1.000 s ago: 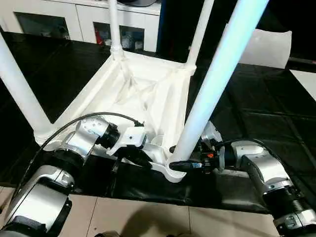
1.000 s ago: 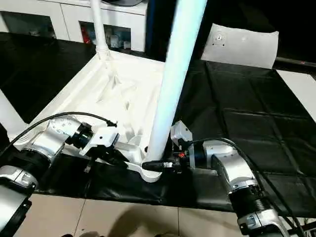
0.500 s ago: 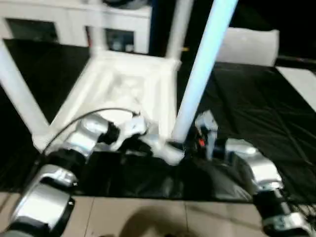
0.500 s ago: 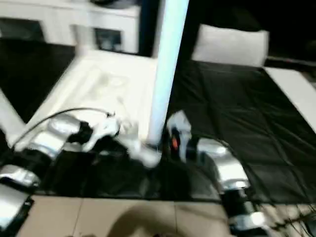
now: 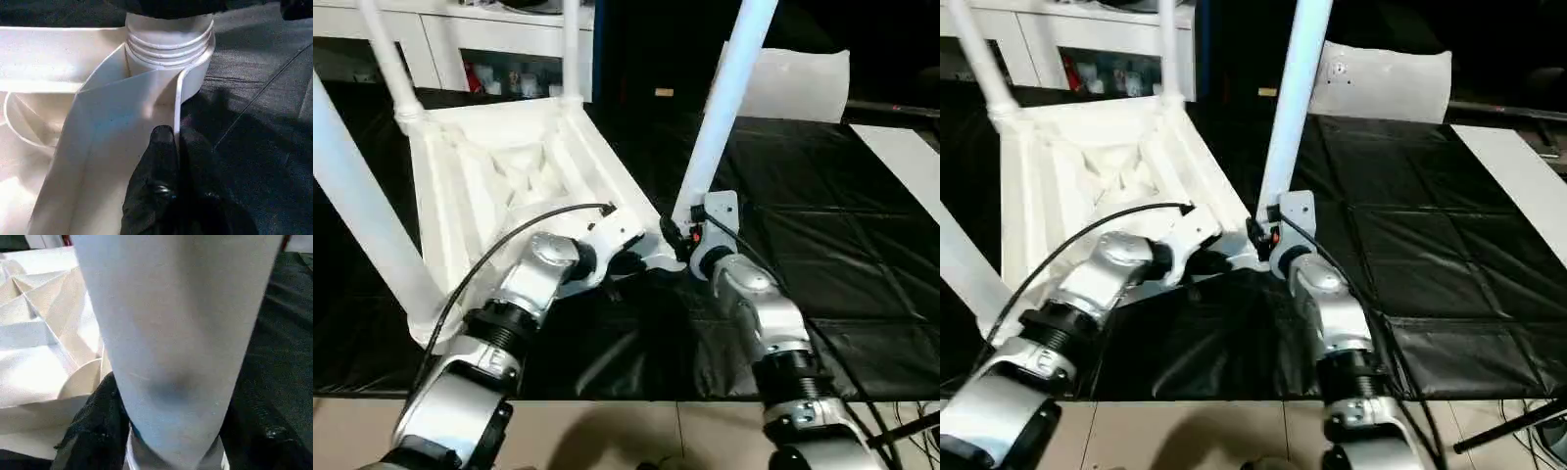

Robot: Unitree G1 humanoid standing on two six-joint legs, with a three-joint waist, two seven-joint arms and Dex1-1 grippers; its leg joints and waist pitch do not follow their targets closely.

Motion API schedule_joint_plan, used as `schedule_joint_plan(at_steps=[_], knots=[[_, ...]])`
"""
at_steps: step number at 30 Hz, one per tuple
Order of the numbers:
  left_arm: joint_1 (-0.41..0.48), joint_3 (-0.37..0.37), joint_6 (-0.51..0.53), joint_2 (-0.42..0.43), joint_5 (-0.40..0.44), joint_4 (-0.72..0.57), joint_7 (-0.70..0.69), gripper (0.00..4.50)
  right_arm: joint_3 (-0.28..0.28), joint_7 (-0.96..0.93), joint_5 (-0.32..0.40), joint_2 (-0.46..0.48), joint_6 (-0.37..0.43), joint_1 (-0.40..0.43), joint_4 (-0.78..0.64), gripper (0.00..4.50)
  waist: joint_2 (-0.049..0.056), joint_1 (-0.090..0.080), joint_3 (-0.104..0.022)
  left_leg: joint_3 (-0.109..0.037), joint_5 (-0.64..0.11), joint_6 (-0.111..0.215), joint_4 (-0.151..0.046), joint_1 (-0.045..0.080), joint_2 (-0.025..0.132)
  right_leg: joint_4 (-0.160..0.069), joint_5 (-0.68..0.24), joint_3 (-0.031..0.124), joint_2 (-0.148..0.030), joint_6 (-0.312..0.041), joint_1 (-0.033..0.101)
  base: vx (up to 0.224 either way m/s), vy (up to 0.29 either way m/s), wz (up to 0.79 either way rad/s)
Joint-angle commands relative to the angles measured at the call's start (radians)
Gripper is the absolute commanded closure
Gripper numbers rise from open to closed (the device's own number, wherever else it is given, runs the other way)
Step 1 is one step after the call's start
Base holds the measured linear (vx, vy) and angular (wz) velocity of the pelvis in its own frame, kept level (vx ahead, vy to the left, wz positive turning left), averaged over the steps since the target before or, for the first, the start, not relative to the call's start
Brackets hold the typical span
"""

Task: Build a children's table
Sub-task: Rotate leg to tighten

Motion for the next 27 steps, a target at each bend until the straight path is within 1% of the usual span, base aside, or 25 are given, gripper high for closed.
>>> schedule_joint_plan(at_steps=[1, 2, 3, 4, 5, 6, 7, 8, 9, 10, 11, 12, 13, 14, 15, 16, 18, 20, 21, 22, 23, 24, 25, 27], knots=[[-0.001, -0.04, -0.039, -0.036, -0.004, -0.037, 0.007, 4.5, 0.094, 0.113, 0.044, 0.055, 0.002, 0.021, -0.005, 1.67, 0.018, 0.004, -0.06, -0.01, -0.116, 0.036, -0.07, -0.01, 0.037, -0.077, -0.18, 0.058, -0.082, -0.193, 0.058, 0.0, 0.0, 0.0], [0.01, -0.046, -0.055, -0.014, -0.009, -0.049, -0.036, 4.5, 0.105, 0.164, 0.045, 0.019, -0.023, 0.04, -0.027, 1.56, 0.02, 0.005, -0.061, -0.01, -0.116, 0.036, -0.07, -0.009, 0.037, -0.075, -0.174, 0.058, -0.082, -0.195, 0.058, 0.0, 0.0, 0.0], [0.019, -0.051, -0.071, 0.004, -0.013, -0.055, -0.068, 4.5, 0.114, 0.207, 0.048, -0.01, -0.042, 0.054, -0.044, 1.45, 0.018, 0.007, -0.062, -0.01, -0.104, 0.045, -0.068, -0.011, 0.037, -0.074, -0.15, 0.059, -0.083, -0.198, 0.062, 0.0, 0.0, 0.0], [0.02, -0.052, -0.074, 0.009, -0.014, -0.056, -0.076, 4.5, 0.117, 0.218, 0.048, -0.018, -0.046, 0.057, -0.048, 1.36, 0.018, 0.007, -0.064, -0.011, -0.092, 0.049, -0.068, -0.012, 0.038, -0.071, -0.13, 0.059, -0.083, -0.201, 0.064, 0.0, 0.0, 0.0], [0.029, -0.059, -0.103, 0.033, -0.017, -0.057, -0.116, 4.5, 0.122, 0.264, 0.048, -0.056, -0.072, 0.072, -0.064, 1.29, 0.017, 0.005, -0.065, -0.009, -0.072, 0.062, -0.067, -0.012, 0.038, -0.065, -0.086, 0.059, -0.081, -0.214, 0.063, 0.0, 0.0, 0.0], [0.035, -0.066, -0.135, 0.05, -0.019, -0.058, -0.145, 4.5, 0.119, 0.292, 0.048, -0.079, -0.092, 0.08, -0.071, 1.2, 0.016, 0.008, -0.065, -0.008, -0.06, 0.072, -0.064, -0.014, 0.037, -0.063, -0.064, 0.059, -0.083, -0.224, 0.066, 0.0, 0.0, 0.0], [0.039, -0.069, -0.147, 0.061, -0.021, -0.06, -0.166, 4.5, 0.117, 0.315, 0.05, -0.096, -0.108, 0.084, -0.075, 1.1, 0.015, 0.006, -0.064, -0.008, -0.061, 0.079, -0.065, -0.015, 0.037, -0.064, -0.063, 0.059, -0.084, -0.23, 0.066, 0.0, 0.0, 0.0], [0.045, -0.071, -0.163, 0.072, -0.027, -0.062, -0.19, 4.5, 0.111, 0.342, 0.054, -0.114, -0.118, 0.087, -0.078, 1.0, 0.015, 0.008, -0.064, -0.008, -0.064, 0.081, -0.065, -0.013, 0.038, -0.065, -0.071, 0.058, -0.085, -0.231, 0.066, 0.0, 0.0, 0.0], [0.052, -0.073, -0.2, 0.084, -0.038, -0.063, -0.226, 4.5, 0.105, 0.372, 0.061, -0.135, -0.121, 0.089, -0.08, 1.0, 0.017, 0.007, -0.064, -0.008, -0.067, 0.084, -0.064, -0.013, 0.039, -0.064, -0.076, 0.059, -0.085, -0.237, 0.065, 0.0, 0.0, 0.0], [0.057, -0.075, -0.213, 0.097, -0.043, -0.063, -0.251, 4.5, 0.103, 0.41, 0.069, -0.158, -0.127, 0.091, -0.082, 0.84, 0.015, 0.008, -0.063, -0.008, -0.071, 0.084, -0.064, -0.013, 0.039, -0.066, -0.087, 0.058, -0.084, -0.237, 0.067, 0.0, 0.0, 0.0], [0.057, -0.075, -0.213, 0.097, -0.043, -0.063, -0.251, 4.5, 0.103, 0.41, 0.069, -0.158, -0.127, 0.091, -0.082, 0.84, 0.015, 0.008, -0.063, -0.008, -0.071, 0.084, -0.064, -0.013, 0.039, -0.066, -0.087, 0.058, -0.084, -0.237, 0.067, 0.0, 0.0, 0.0], [0.06, -0.088, -0.264, 0.122, -0.041, -0.05, -0.297, 4.5, 0.109, 0.486, 0.08, -0.198, -0.132, 0.096, -0.086, 0.67, 0.017, 0.009, -0.06, -0.007, -0.089, 0.083, -0.065, -0.009, 0.041, -0.07, -0.121, 0.058, -0.084, -0.237, 0.061, 0.0, 0.0, 0.0], [0.06, -0.104, -0.316, 0.148, -0.037, -0.035, -0.347, 4.5, 0.119, 0.562, 0.088, -0.238, -0.139, 0.102, -0.089, 0.53, 0.019, 0.014, -0.06, -0.008, -0.1, 0.084, -0.064, -0.008, 0.04, -0.072, -0.143, 0.057, -0.083, -0.229, 0.061, 0.0, 0.0, 0.0], [0.056, -0.108, -0.343, 0.16, -0.041, -0.025, -0.38, 4.5, 0.131, 0.629, 0.101, -0.266, -0.145, 0.109, -0.099, 0.53, 0.018, 0.015, -0.059, -0.006, -0.104, 0.084, -0.065, -0.006, 0.043, -0.072, -0.147, 0.059, -0.084, -0.228, 0.06, 0.0, 0.0, 0.0], [0.053, -0.108, -0.368, 0.168, -0.054, -0.02, -0.416, 4.5, 0.144, 0.69, 0.115, -0.291, -0.154, 0.116, -0.109, 0.53, 0.02, 0.023, -0.058, -0.004, -0.11, 0.088, -0.064, -0.004, 0.043, -0.073, -0.147, 0.06, -0.084, -0.226, 0.06, 0.0, 0.0, 0.0], [0.048, -0.106, -0.375, 0.175, -0.067, -0.016, -0.45, 4.5, 0.151, 0.744, 0.133, -0.312, -0.146, 0.12, -0.115, 0.53, 0.021, 0.03, -0.059, -0.004, -0.105, 0.087, -0.065, -0.003, 0.044, -0.069, -0.131, 0.06, -0.083, -0.234, 0.057, 0.0, 0.0, 0.0], [0.041, -0.112, -0.397, 0.189, -0.081, -0.006, -0.509, 4.5, 0.156, 0.811, 0.154, -0.335, -0.137, 0.12, -0.115, 0.53, 0.019, 0.032, -0.059, -0.004, -0.107, 0.084, -0.066, -0.002, 0.047, -0.065, -0.112, 0.058, -0.084, -0.245, 0.056, 0.0, 0.0, 0.0], [0.032, -0.125, -0.413, 0.202, -0.077, 0.005, -0.547, 4.5, 0.159, 0.857, 0.171, -0.35, -0.123, 0.115, -0.109, 0.77, 0.02, 0.034, -0.061, -0.005, -0.1, 0.082, -0.066, -0.003, 0.045, -0.063, -0.107, 0.057, -0.086, -0.249, 0.059, 0.0, 0.0, 0.0], [0.028, -0.131, -0.426, 0.209, -0.074, 0.012, -0.568, 4.5, 0.164, 0.882, 0.176, -0.357, -0.125, 0.11, -0.102, 0.87, 0.019, 0.036, -0.06, -0.005, -0.096, 0.081, -0.066, -0.003, 0.046, -0.062, -0.101, 0.057, -0.085, -0.25, 0.058, 0.0, 0.0, 0.0], [0.024, -0.138, -0.436, 0.215, -0.072, 0.018, -0.589, 4.5, 0.169, 0.909, 0.18, -0.365, -0.125, 0.107, -0.097, 0.87, 0.019, 0.037, -0.061, -0.005, -0.095, 0.08, -0.065, -0.002, 0.046, -0.062, -0.099, 0.057, -0.086, -0.252, 0.058, 0.0, 0.0, 0.0], [0.019, -0.146, -0.454, 0.221, -0.071, 0.029, -0.614, 4.5, 0.178, 0.944, 0.186, -0.377, -0.124, 0.103, -0.092, 0.91, 0.017, 0.039, -0.061, -0.005, -0.095, 0.08, -0.065, -0.004, 0.044, -0.062, -0.103, 0.057, -0.086, -0.251, 0.059, 0.0, 0.0, 0.0], [0.01, -0.155, -0.481, 0.228, -0.073, 0.045, -0.651, 4.5, 0.194, 0.991, 0.193, -0.393, -0.122, 0.097, -0.085, 1.08, 0.016, 0.039, -0.062, -0.005, -0.096, 0.082, -0.065, -0.005, 0.044, -0.063, -0.11, 0.057, -0.086, -0.247, 0.06, 0.0, 0.0, 0.0], [0.01, -0.155, -0.481, 0.228, -0.073, 0.045, -0.651, 4.5, 0.194, 0.991, 0.193, -0.393, -0.122, 0.097, -0.085, 1.21, 0.017, 0.042, -0.061, -0.005, -0.091, 0.082, -0.065, -0.003, 0.044, -0.063, -0.111, 0.057, -0.086, -0.246, 0.06, 0.0, 0.0, 0.0], [0.001, -0.166, -0.515, 0.234, -0.075, 0.062, -0.706, 4.5, 0.219, 1.057, 0.193, -0.418, -0.128, 0.085, -0.067, 1.31, 0.017, 0.048, -0.062, -0.004, -0.076, 0.082, -0.064, -0.003, 0.045, -0.06, -0.093, 0.055, -0.086, -0.25, 0.061, 0.0, 0.0, 0.0]])
